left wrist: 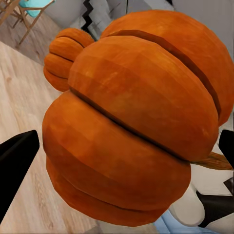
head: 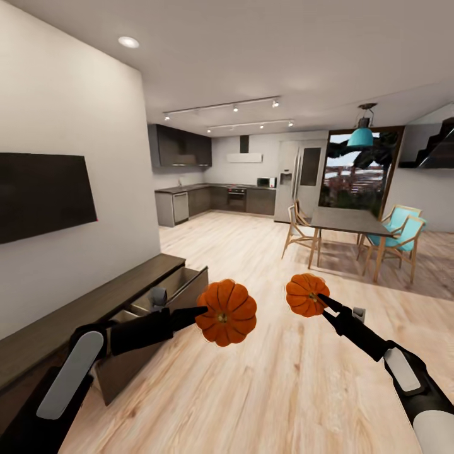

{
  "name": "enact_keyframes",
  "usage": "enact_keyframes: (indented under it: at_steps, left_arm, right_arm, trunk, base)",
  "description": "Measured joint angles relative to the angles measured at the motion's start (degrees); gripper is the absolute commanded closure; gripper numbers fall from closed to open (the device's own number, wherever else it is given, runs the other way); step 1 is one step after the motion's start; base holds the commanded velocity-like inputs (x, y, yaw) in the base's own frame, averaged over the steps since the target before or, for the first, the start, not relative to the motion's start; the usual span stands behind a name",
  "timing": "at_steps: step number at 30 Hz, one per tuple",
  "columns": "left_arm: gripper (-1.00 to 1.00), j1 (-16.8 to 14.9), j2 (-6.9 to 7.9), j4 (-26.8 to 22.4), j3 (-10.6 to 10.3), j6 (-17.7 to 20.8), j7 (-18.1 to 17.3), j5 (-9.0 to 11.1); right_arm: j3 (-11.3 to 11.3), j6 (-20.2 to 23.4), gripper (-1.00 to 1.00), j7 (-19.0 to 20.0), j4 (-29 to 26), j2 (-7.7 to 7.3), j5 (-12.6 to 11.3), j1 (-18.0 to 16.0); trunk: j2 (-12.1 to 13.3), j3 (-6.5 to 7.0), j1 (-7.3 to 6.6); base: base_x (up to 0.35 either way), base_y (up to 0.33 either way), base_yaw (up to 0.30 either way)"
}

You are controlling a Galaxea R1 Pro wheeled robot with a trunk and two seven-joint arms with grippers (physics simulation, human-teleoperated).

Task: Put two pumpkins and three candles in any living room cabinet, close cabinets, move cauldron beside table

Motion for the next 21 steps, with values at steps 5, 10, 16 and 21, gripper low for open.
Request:
enact_keyframes:
  at_steps: [5, 10, 16, 21]
  left_arm:
    - [1.00, 0.0, 0.00, 0.0, 0.0, 0.0, 0.0, 0.0]
    - [1.00, 0.0, 0.00, 0.0, 0.0, 0.0, 0.0, 0.0]
    - [1.00, 0.0, 0.01, 0.0, 0.0, 0.0, 0.0, 0.0]
    - [1.00, 0.0, 0.01, 0.0, 0.0, 0.0, 0.0, 0.0]
  right_arm:
    - [0.0, 0.0, 1.00, 0.0, 0.0, 0.00, 0.0, 0.0]
    - [0.0, 0.0, 1.00, 0.0, 0.0, 0.00, 0.0, 0.0]
    - [0.0, 0.0, 1.00, 0.0, 0.0, 0.00, 0.0, 0.0]
    - [0.0, 0.0, 1.00, 0.0, 0.0, 0.00, 0.1, 0.0]
  trunk:
    - [0.0, 0.19, 0.00]
    - [0.0, 0.35, 0.00]
    - [0.0, 0.40, 0.00]
    - [0.0, 0.41, 0.00]
  base:
    - [0.312, -0.081, -0.249]
    - [0.312, -0.081, -0.212]
    - [0.312, -0.081, -0.048]
    - [0.312, -0.081, -0.004]
